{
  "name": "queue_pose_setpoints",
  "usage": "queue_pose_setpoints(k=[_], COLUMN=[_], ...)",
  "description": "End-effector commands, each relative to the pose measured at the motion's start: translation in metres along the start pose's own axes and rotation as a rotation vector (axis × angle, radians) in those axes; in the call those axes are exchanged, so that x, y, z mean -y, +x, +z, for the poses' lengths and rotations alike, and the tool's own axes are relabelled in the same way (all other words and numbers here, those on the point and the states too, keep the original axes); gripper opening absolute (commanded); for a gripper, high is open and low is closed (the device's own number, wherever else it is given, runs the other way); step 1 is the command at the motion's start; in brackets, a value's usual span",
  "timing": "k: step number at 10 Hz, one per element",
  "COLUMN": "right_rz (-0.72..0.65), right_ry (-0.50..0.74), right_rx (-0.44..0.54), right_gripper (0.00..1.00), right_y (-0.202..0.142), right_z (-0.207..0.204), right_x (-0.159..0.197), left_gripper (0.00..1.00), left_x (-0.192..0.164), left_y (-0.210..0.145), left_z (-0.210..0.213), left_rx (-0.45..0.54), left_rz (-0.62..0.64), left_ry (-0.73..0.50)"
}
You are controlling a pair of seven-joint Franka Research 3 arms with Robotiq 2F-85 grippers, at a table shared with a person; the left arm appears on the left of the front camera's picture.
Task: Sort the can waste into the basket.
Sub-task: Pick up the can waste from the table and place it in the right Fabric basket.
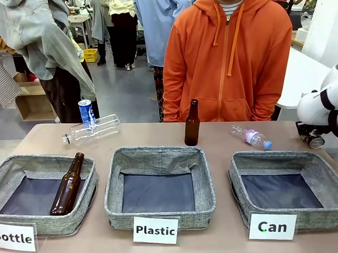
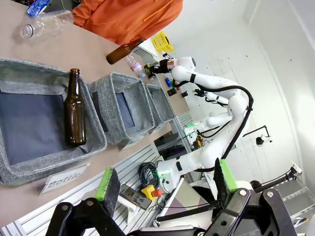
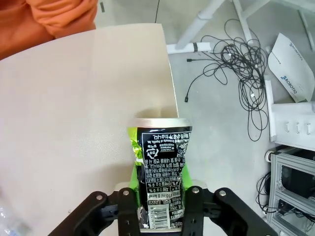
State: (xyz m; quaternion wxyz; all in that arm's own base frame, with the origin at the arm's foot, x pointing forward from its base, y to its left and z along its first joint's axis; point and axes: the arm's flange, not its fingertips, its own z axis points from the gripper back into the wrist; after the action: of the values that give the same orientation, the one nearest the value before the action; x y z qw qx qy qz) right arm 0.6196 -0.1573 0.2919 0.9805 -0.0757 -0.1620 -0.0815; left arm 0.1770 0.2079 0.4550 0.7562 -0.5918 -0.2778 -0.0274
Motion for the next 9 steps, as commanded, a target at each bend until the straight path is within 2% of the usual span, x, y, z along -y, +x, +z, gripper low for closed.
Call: queue_pose_setpoints(k=[1, 3, 4, 5, 7, 9], right_rz=[0.009, 0.014, 0.014, 0.025, 0.093, 0.265], right_ry=[-0.02, -0.024, -0.026, -0.017, 0.039, 0.121], right_rx=[-0.012, 0.012, 0.046, 0.101, 0.279, 0.383], right_gripper=[0.0, 0.0, 0.0, 0.0, 0.0, 0.0], right_y=[0.005, 0.0, -0.009, -0.024, -0.061, -0.098], right_z=[-0.001, 0.013, 0.036, 0.072, 0.162, 0.224], right_x=[-0.006, -0.004, 0.001, 0.009, 0.026, 0.026], left_gripper=[1.0, 1.0, 1.0, 1.0, 1.0, 1.0], left_x=[0.005, 0.005, 0.005, 0.005, 0.005, 0.005], left_y=[0.001, 0.001, 0.001, 0.001, 0.001, 0.001], left_z=[-0.002, -0.002, -0.002, -0.002, -0.002, -0.002], left_rx=[0.013, 0.013, 0.013, 0.013, 0.013, 0.013], left_rz=[0.01, 0.01, 0.01, 0.01, 0.01, 0.01], left_ry=[-0.021, -0.021, -0.021, -0.021, -0.021, -0.021])
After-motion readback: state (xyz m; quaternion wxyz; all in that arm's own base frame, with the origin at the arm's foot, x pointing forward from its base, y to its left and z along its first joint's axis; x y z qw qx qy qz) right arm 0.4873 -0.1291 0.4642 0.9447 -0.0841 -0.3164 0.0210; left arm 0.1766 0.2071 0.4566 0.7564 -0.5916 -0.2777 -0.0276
